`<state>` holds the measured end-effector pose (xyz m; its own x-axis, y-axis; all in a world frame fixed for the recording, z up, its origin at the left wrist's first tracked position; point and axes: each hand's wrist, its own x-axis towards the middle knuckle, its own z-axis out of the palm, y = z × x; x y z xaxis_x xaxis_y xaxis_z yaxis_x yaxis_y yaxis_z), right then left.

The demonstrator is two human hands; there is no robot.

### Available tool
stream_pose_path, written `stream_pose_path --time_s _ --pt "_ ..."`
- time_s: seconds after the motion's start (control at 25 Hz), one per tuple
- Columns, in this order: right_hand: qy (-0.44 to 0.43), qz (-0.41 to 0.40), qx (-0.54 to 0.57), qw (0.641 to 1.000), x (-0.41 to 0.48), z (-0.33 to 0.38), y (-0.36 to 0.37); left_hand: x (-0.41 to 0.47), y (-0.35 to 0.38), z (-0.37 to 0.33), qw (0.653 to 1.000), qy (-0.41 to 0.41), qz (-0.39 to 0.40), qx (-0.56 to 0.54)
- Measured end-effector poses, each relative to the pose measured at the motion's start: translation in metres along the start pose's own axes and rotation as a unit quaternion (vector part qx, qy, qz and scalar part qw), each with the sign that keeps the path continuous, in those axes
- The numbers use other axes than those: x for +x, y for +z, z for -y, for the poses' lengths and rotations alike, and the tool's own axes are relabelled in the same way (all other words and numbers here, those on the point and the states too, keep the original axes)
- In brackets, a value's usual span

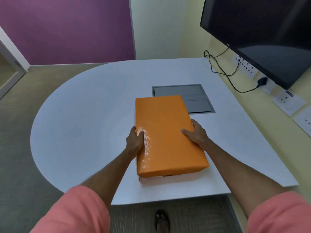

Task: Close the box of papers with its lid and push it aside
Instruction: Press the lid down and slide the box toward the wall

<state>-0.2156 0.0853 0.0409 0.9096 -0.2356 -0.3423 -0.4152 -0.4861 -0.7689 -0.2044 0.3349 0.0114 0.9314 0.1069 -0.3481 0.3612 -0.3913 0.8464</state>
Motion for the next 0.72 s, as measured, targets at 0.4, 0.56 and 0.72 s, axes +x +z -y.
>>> stream_pose_path --time_s 0.4,0.56,0.72 --pt "-0.001 -0.1 -0.2 0.975 -0.061 -0.029 0.035 -0.041 0.014 0.043 0.991 0.038 -0.019 0.128" --pt "-0.027 -0.108 -0.211 0.971 -0.066 -0.038 0.041 -0.043 0.018 0.051 0.985 0.055 -0.053 0.155" --pt "-0.034 -0.124 -0.22 0.967 -0.066 -0.041 0.046 -0.044 0.02 0.055 0.981 0.066 -0.071 0.166"
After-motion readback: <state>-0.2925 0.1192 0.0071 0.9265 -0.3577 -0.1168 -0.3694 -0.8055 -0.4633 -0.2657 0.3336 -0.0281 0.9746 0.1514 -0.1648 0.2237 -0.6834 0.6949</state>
